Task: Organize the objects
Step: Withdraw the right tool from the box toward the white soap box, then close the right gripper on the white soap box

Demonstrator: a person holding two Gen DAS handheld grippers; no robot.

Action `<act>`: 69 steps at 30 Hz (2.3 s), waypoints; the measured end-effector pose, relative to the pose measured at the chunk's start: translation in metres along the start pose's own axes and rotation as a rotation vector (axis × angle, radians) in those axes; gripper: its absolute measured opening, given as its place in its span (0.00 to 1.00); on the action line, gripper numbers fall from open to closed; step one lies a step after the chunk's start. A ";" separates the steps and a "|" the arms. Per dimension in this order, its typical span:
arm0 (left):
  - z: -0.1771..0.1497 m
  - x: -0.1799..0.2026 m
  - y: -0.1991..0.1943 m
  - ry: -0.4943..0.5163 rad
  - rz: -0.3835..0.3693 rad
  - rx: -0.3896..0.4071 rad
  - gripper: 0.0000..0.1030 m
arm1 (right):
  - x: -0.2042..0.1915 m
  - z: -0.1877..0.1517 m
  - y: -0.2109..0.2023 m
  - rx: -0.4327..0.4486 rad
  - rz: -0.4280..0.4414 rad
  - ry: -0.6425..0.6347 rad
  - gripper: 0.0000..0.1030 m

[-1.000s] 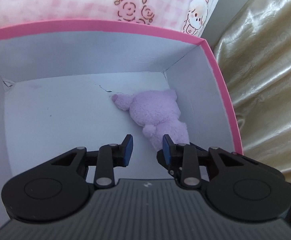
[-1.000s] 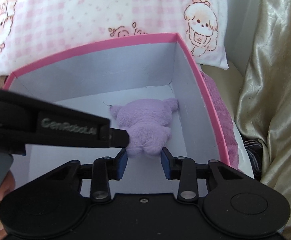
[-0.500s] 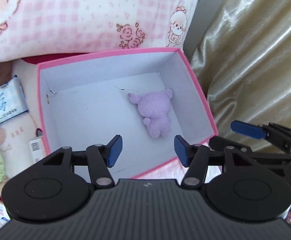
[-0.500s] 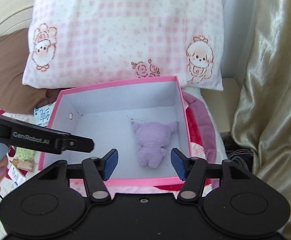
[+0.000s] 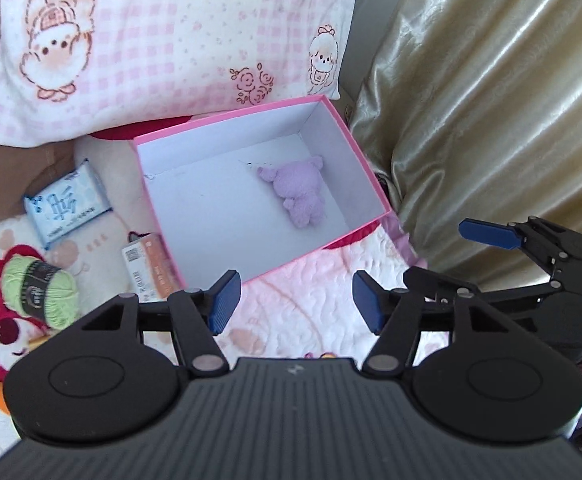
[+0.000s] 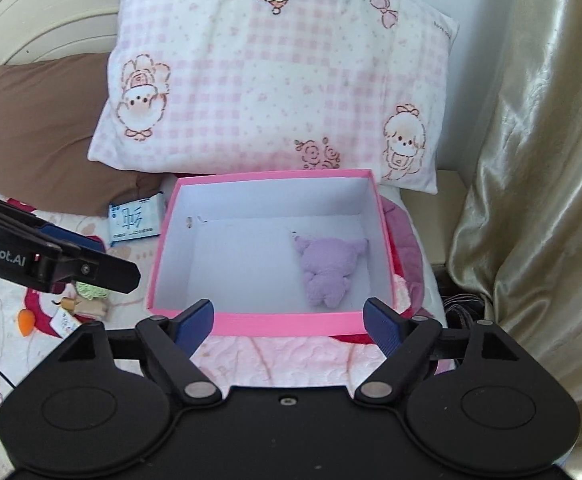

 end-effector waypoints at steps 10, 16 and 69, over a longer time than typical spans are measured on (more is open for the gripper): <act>-0.046 -0.027 -0.056 0.055 0.074 -0.022 0.67 | -0.065 -0.023 -0.016 0.026 0.097 -0.046 0.85; -0.077 -0.062 -0.076 0.049 0.118 -0.026 0.70 | -0.108 -0.036 -0.004 0.015 0.196 -0.088 0.85; -0.193 -0.330 0.085 -0.244 0.180 0.119 0.67 | -0.306 -0.131 0.238 -0.093 0.555 -0.311 0.43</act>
Point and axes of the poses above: each gripper's, at about its wrist camera, not at the fingertips, and y roughly the way its jaws point, x to its right, z to its top, the point moved 4 cm from there along y, roughly the way its jaws point
